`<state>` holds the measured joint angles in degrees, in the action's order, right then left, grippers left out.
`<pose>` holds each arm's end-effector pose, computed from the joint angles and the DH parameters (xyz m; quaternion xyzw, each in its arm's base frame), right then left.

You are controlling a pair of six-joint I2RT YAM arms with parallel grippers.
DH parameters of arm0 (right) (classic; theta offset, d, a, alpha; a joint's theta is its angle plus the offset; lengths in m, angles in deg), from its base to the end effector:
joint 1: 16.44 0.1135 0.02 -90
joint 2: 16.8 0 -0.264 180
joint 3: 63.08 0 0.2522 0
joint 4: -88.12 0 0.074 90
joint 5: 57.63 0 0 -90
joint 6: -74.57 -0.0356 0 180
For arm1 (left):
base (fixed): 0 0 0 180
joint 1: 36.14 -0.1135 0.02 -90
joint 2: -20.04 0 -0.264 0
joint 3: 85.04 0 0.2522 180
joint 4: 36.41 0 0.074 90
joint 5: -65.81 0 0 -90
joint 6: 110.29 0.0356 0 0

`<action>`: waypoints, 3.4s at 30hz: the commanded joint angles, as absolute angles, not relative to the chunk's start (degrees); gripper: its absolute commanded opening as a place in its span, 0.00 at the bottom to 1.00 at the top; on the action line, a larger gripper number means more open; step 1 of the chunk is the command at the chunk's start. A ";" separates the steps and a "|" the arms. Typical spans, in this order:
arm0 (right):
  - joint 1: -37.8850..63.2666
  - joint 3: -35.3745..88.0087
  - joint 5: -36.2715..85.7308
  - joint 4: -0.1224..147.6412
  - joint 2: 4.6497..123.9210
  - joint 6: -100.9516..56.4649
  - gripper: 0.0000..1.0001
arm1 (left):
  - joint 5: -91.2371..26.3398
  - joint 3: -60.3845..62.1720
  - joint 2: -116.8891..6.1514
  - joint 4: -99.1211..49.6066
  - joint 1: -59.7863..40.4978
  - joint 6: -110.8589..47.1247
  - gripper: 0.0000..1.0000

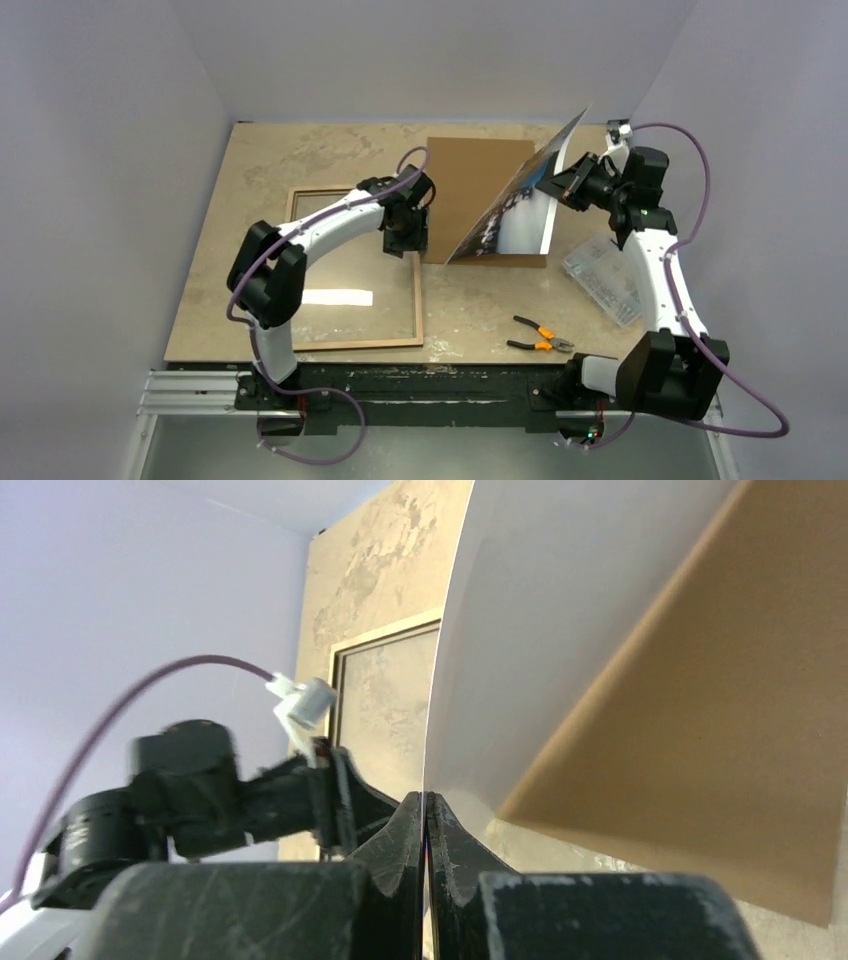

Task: Put the photo into the frame
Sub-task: Pick up the photo at the center of the board, then move the photo frame to the center of the board.

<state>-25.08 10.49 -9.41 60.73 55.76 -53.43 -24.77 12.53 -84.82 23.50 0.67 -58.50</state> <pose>0.2835 -0.0191 0.3251 0.1417 0.8035 0.4179 0.3996 0.3043 -0.2282 0.2356 -0.0110 0.9802 -0.1243 0.1538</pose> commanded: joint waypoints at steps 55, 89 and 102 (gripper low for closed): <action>-26.52 24.50 -7.29 37.70 46.93 -42.90 0.00 | -32.12 28.72 -96.54 22.03 14.50 -60.61 0.53; -26.52 15.40 -17.65 45.26 47.96 -45.94 0.00 | 0.94 -6.20 -73.06 35.97 -18.57 -60.54 0.60; -26.53 14.95 -17.63 44.46 47.64 -45.71 0.00 | -10.09 -8.28 -76.79 28.10 -18.57 -56.77 0.49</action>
